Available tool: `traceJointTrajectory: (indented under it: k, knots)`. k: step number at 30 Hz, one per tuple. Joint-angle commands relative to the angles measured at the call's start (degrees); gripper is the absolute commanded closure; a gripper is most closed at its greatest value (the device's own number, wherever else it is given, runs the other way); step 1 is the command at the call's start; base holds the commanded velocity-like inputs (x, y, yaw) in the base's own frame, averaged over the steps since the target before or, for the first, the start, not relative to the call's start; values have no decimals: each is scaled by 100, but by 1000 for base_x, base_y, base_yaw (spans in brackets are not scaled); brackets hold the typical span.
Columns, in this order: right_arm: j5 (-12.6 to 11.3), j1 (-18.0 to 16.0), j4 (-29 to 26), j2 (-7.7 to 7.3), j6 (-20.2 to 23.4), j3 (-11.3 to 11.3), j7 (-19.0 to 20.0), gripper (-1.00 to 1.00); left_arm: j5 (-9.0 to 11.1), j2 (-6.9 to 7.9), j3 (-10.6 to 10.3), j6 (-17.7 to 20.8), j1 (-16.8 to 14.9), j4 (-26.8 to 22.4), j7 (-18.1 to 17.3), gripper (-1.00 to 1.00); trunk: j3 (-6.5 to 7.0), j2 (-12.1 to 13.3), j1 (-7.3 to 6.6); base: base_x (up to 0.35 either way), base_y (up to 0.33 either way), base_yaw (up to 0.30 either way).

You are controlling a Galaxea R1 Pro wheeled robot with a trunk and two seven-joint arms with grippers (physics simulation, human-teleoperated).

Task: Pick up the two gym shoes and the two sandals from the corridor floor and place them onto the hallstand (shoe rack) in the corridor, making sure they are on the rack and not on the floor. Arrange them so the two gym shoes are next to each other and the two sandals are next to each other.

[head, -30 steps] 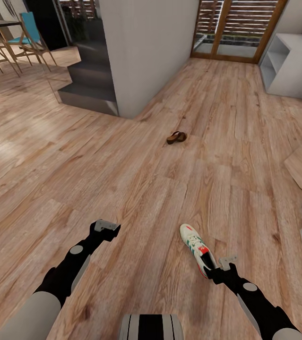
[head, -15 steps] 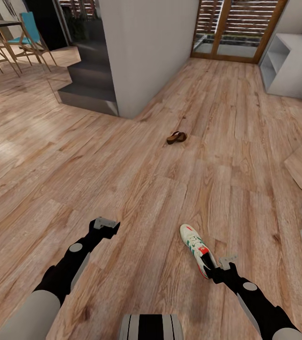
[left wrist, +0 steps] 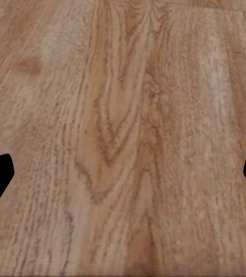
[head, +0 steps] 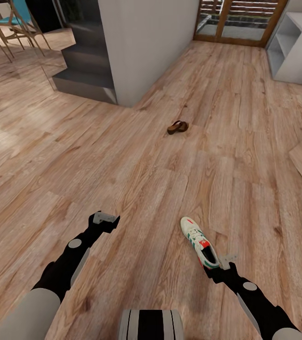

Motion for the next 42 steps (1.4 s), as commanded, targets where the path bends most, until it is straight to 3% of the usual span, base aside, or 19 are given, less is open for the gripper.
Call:
traceJointTrajectory:
  k: [1, 5, 13, 20, 42]
  knots:
    - [32, -2, -1, -4, -11, 10, 3, -100, -17, 7, -5, -26, -2, 2, -3, -100, -5, -1, -1, 0, 0, 0]
    - [32, -2, -2, -4, -11, 10, 3, -100, -12, 10, -1, -43, 5, 2, -2, -100, -9, -1, -1, 0, 0, 0]
    - [32, -2, -2, -4, -11, 4, 3, -100, -4, 11, 0, -48, 11, 3, -10, -100, -209, -12, 20, 0, 0, 0]
    - [32, -2, -2, -11, -11, 3, 0, -100, -13, 7, -3, -57, 28, 3, 59, -100, -266, -12, 20, 0, 0, 0]
    - [32, -2, -72, -13, -11, 3, -4, -100, -37, 12, -19, -57, 50, 3, 57, -100, -284, -12, 20, 46, 0, 0]
